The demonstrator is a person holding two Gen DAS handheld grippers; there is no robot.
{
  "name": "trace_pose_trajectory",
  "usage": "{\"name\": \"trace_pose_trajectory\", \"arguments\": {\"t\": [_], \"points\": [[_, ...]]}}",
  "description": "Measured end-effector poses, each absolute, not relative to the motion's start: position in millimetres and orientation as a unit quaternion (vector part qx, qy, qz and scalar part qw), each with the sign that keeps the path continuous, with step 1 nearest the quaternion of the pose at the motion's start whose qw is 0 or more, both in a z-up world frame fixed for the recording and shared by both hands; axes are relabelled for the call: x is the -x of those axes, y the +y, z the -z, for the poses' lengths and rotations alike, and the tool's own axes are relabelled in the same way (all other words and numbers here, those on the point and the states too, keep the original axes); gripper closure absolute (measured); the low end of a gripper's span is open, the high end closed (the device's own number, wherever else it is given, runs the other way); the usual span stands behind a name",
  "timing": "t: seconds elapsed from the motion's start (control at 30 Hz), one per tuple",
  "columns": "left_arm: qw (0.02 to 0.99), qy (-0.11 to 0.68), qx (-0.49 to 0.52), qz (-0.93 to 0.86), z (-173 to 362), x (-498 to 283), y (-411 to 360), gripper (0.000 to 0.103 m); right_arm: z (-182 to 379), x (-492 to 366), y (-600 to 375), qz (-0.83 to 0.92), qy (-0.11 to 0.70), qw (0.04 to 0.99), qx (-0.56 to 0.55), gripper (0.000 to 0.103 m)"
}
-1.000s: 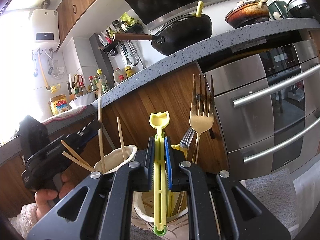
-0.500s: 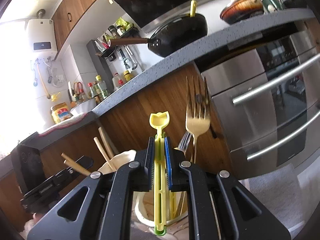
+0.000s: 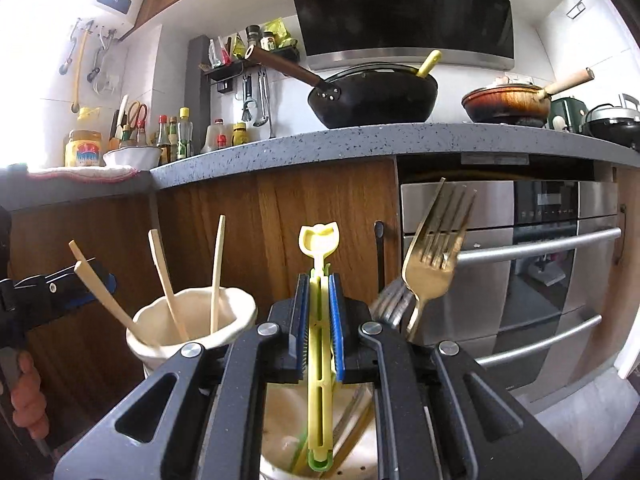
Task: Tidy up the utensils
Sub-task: 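Release the yellow spoon into the short cup with the right tool while the left tool backs away, then move both tools down toward the chopstick and silver spoon on the cloth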
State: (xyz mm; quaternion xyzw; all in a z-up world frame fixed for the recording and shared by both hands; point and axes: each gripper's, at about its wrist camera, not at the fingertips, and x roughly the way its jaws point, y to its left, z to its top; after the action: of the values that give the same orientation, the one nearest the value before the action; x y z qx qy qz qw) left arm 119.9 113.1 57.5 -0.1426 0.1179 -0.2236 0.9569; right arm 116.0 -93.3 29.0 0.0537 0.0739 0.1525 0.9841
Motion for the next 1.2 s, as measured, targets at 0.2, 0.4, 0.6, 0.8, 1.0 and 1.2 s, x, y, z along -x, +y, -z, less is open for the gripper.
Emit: {"name": "trace_pose_trajectory", "arguments": {"t": [0.2, 0.4, 0.6, 0.8, 1.0, 1.2], "points": [[0.958, 0.122, 0.135, 0.220, -53.7, -108.2, 114.8, 0.061, -32.5, -93.4, -106.8, -0.149, 0.077, 0.984, -0.065, 0.093], [0.959, 0.146, 0.111, 0.216, -43.4, -95.5, 107.2, 0.060, -28.7, -81.7, -107.6, -0.149, 0.105, 0.981, -0.062, 0.093], [0.962, 0.173, 0.072, 0.200, -31.2, -86.9, 92.4, 0.052, -15.7, -82.0, -107.9, -0.146, 0.143, 0.977, -0.066, 0.092], [0.967, 0.171, 0.044, 0.183, -25.2, -76.7, 81.6, 0.036, -23.2, -56.5, -129.4, -0.136, 0.137, 0.977, -0.092, 0.060], [0.969, 0.183, 0.020, 0.163, -17.9, -69.5, 69.7, 0.021, -23.4, -31.6, -159.6, -0.115, 0.168, 0.973, -0.108, 0.027], [0.973, 0.185, 0.022, 0.137, -17.6, -53.1, 59.8, 0.007, -13.6, -16.4, -173.8, -0.101, 0.200, 0.969, -0.105, 0.011]]}}
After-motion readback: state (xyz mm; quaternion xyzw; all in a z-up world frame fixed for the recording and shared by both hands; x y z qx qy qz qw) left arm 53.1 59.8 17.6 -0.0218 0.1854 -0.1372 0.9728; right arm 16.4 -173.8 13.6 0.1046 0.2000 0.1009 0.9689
